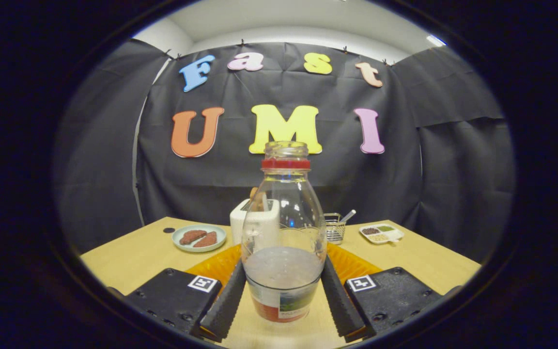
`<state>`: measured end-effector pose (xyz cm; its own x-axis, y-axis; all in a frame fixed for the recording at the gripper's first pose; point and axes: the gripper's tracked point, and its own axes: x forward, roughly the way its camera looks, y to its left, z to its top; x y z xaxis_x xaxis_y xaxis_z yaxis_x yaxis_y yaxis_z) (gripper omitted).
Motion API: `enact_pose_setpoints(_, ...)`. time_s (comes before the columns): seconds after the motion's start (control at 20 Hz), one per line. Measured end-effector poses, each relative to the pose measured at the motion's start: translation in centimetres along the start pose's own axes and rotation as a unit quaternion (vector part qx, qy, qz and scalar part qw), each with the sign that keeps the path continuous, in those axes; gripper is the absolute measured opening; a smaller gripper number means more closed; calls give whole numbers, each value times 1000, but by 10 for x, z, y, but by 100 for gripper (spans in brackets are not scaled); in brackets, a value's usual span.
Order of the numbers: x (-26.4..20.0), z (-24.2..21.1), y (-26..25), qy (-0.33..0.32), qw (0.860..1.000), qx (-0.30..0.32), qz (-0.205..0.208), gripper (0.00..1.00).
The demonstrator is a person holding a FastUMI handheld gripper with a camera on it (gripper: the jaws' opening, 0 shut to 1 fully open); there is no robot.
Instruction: Take the bottle from table, then pour the juice into the cup, finally place the bottle on the coaster
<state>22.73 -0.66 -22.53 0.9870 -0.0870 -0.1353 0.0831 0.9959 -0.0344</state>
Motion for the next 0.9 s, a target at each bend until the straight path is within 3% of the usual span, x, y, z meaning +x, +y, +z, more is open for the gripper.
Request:
enact_pose_setpoints(0.5,48,-67,-11,30,1000,1,0,83)
enact_pose_setpoints(0.9,52,-71,-6,38,999,15,19,83)
